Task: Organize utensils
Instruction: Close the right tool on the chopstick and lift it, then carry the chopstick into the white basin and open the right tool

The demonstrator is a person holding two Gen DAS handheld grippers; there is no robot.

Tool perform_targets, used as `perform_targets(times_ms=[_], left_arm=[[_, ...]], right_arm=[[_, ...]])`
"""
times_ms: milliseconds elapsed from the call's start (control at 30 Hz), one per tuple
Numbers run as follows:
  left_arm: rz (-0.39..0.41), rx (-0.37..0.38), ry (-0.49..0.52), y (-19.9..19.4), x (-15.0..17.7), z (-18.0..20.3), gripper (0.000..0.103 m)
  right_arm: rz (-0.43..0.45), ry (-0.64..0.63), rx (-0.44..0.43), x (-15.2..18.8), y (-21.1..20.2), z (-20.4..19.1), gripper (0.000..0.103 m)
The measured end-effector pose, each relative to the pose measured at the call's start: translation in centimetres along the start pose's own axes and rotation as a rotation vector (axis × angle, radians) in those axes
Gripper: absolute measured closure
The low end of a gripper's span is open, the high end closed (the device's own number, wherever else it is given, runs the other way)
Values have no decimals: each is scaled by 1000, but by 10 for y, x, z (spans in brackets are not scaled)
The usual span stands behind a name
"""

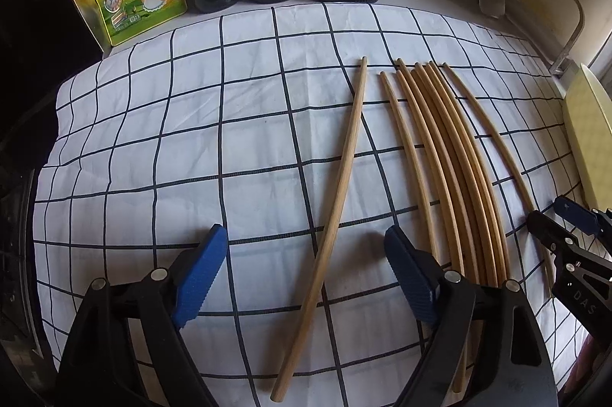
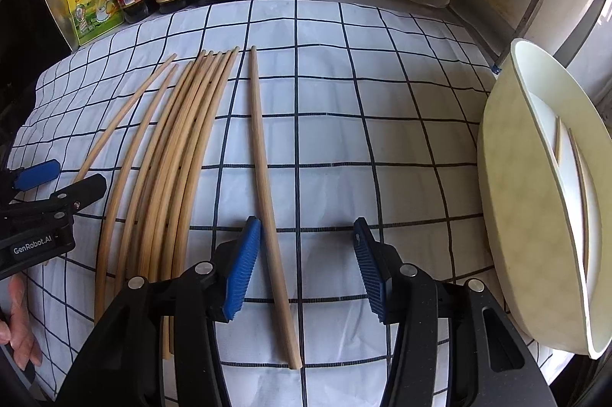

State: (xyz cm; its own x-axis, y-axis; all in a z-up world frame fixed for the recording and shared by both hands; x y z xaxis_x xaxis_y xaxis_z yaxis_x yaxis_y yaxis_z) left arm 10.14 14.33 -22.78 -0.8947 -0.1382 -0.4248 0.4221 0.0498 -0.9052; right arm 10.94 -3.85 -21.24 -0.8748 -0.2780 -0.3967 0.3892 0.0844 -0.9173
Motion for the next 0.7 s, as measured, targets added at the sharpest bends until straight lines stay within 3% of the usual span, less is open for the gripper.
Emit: perform_targets(times_ms=[133, 233, 300, 333, 700], left_arm=[[13, 14, 21, -2, -5, 6, 43], [18, 29, 29, -5, -4, 9, 63], [16, 40, 32, -6, -5, 10, 88], [13, 46, 31, -6, -4, 11, 93], [-33, 124, 26, -20, 11, 13, 96]], right_arm=[[6, -26, 1, -3, 2, -4, 56], [5, -55, -37, -1, 1, -11, 75], [2, -90, -52, -2, 2, -18, 87], [1, -103, -48, -2, 2, -21, 96], [1, 24, -122, 4, -14, -13, 97]])
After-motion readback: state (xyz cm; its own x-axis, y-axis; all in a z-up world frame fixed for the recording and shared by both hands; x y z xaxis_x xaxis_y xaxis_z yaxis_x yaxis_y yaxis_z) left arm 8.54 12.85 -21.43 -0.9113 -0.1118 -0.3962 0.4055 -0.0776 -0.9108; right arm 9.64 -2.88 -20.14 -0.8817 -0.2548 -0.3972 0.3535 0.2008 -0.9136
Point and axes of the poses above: each gripper's, at about its wrist camera, not at the fingertips, and y roughly the way its jaws point, z to its right, x to its underside, the point moved 10 cm from there along y, roughly the way its jaws point, and after that the axes turned 2 degrees about -y, right-handed, at the moved point
